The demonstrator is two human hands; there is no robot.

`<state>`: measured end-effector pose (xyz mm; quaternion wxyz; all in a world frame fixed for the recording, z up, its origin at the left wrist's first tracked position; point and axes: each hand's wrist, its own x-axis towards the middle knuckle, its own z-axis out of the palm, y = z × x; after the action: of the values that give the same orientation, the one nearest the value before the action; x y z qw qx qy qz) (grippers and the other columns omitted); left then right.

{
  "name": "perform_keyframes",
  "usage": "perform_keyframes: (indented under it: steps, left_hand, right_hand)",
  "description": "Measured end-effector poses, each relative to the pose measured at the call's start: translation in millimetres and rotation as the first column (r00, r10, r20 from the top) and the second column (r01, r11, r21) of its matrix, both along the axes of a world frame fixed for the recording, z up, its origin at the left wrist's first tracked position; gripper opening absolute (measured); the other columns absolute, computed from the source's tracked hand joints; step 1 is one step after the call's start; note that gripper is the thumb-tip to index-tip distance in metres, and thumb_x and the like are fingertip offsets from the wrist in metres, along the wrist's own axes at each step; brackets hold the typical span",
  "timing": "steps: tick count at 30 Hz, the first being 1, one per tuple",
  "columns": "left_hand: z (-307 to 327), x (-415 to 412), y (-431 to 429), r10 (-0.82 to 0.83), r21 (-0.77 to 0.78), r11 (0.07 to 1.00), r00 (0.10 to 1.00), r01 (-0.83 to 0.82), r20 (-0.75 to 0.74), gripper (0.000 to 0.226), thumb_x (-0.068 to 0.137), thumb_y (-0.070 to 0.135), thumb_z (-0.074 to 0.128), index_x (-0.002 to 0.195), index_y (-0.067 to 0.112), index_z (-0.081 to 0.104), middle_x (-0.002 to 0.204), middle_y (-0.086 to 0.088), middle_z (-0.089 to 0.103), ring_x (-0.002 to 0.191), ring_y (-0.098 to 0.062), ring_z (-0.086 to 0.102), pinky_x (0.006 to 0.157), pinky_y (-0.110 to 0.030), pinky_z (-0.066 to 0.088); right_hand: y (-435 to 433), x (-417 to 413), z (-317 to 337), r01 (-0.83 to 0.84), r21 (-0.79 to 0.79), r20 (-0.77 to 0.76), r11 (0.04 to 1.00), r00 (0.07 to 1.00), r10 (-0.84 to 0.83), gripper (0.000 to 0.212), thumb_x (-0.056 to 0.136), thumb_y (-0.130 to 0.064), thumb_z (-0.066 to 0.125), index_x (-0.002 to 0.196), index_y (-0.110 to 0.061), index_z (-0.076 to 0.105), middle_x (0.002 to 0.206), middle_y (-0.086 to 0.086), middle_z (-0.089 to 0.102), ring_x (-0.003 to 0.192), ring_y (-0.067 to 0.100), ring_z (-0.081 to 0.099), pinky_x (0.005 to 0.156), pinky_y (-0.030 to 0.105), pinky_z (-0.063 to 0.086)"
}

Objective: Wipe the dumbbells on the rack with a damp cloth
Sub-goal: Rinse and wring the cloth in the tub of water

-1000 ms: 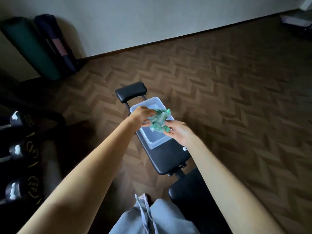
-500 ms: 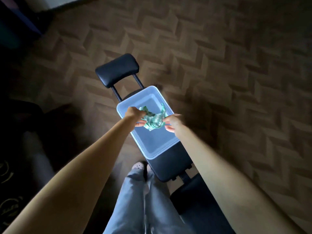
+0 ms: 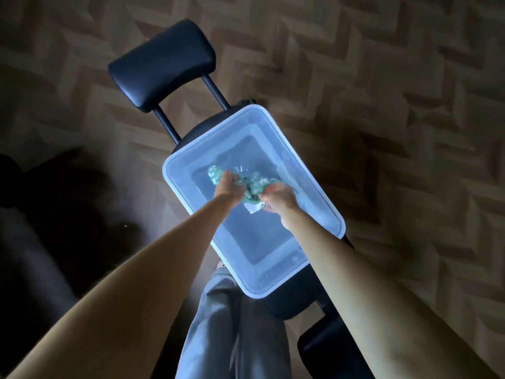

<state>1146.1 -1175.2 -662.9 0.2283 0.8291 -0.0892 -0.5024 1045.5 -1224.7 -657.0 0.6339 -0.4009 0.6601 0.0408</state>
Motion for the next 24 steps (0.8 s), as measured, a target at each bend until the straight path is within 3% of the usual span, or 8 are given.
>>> perform_keyframes:
  steps: [3,6,9,12,14,18,21,24]
  left_hand:
    - [-17.7,-4.2,-0.7,-0.085,0.012,0.996,0.995,0.085,-0.054,0.043,0.091,0.007,0.052,0.132,0.014,0.044,0.127,-0.013,0.054,0.105,-0.029,0.054,0.086,-0.034,0.044]
    - [-22.1,-4.1,0.4,-0.162,0.127,0.979,0.987,0.159,0.012,0.052,0.092,0.004,0.045,0.142,0.014,0.034,0.131,-0.016,0.05,0.118,-0.033,0.052,0.094,-0.036,0.045]
    - [-14.2,0.9,-0.8,0.011,0.153,0.988,1.0,-0.013,0.013,0.042,0.087,0.002,0.044,0.129,0.006,0.046,0.125,-0.022,0.056,0.113,-0.035,0.057,0.095,-0.04,0.049]
    - [-2.4,6.5,-3.1,0.131,0.13,0.983,0.991,-0.131,0.009,0.029,0.089,0.007,0.045,0.113,-0.003,0.058,0.117,-0.025,0.061,0.107,-0.037,0.061,0.092,-0.042,0.051]
    - [6.3,7.4,-6.1,0.131,0.083,0.987,0.988,-0.138,0.08,0.029,0.09,0.007,0.041,0.11,-0.002,0.059,0.116,-0.024,0.061,0.106,-0.038,0.061,0.091,-0.04,0.05]
    - [11.8,-4.6,-13.9,-0.053,0.001,0.999,0.996,0.053,0.068,0.027,0.093,0.018,0.047,0.117,0.01,0.052,0.123,-0.014,0.057,0.112,-0.03,0.056,0.089,-0.031,0.045]
    - [-3.6,-15.0,-12.7,-0.245,0.092,0.967,0.969,0.24,0.047,0.04,0.093,0.027,0.053,0.125,0.004,0.051,0.125,-0.017,0.056,0.116,-0.029,0.053,0.089,-0.031,0.043]
    - [-19.0,-20.6,-4.7,-0.248,0.164,0.957,0.968,0.239,0.035,0.033,0.093,0.016,0.053,0.122,0.001,0.055,0.124,-0.019,0.057,0.115,-0.03,0.054,0.09,-0.032,0.043]
  right_hand:
    - [0.1,3.9,-19.2,0.012,0.016,-0.073,1.0,0.997,-0.011,0.032,0.086,0.008,0.048,0.064,-0.015,0.045,0.059,0.004,0.041,0.048,0.016,0.039,0.029,0.014,0.034]
    - [0.2,1.2,-25.9,-0.008,-0.008,-0.137,1.0,0.991,0.007,0.035,0.085,0.008,0.036,0.06,-0.015,0.033,0.047,0.002,0.035,0.031,0.015,0.032,0.032,0.012,0.023]
    - [-0.9,-5.7,-13.9,-0.013,-0.033,-0.121,0.999,0.993,0.009,0.026,0.081,0.003,0.049,0.063,-0.012,0.039,0.059,0.006,0.042,0.045,0.018,0.042,0.039,0.016,0.035]
    - [-4.6,-12.8,6.2,0.213,-0.008,-0.01,0.977,0.977,-0.213,0.019,0.084,0.001,0.048,0.067,-0.006,0.047,0.065,0.009,0.046,0.057,0.019,0.049,0.059,0.025,0.049]
    - [-5.4,-15.2,17.4,0.322,0.031,0.048,0.946,0.945,-0.323,0.019,0.086,0.002,0.044,0.069,-0.004,0.049,0.063,0.011,0.047,0.055,0.021,0.049,0.057,0.026,0.049]
    - [1.7,-10.9,12.6,0.223,0.014,0.051,0.975,0.973,-0.224,0.014,0.089,0.004,0.043,0.082,-0.004,0.052,0.065,0.01,0.05,0.054,0.02,0.048,0.048,0.021,0.047]
    - [4.7,-7.3,-6.0,0.156,0.012,0.063,0.988,0.986,-0.156,0.025,0.087,0.011,0.045,0.074,-0.009,0.053,0.066,0.006,0.051,0.052,0.015,0.047,0.048,0.02,0.047]
    - [5.0,-6.5,-23.5,-0.023,0.025,-0.026,0.999,0.999,0.023,0.035,0.091,0.006,0.043,0.063,-0.016,0.043,0.066,0.001,0.043,0.05,0.007,0.044,0.037,0.014,0.041]
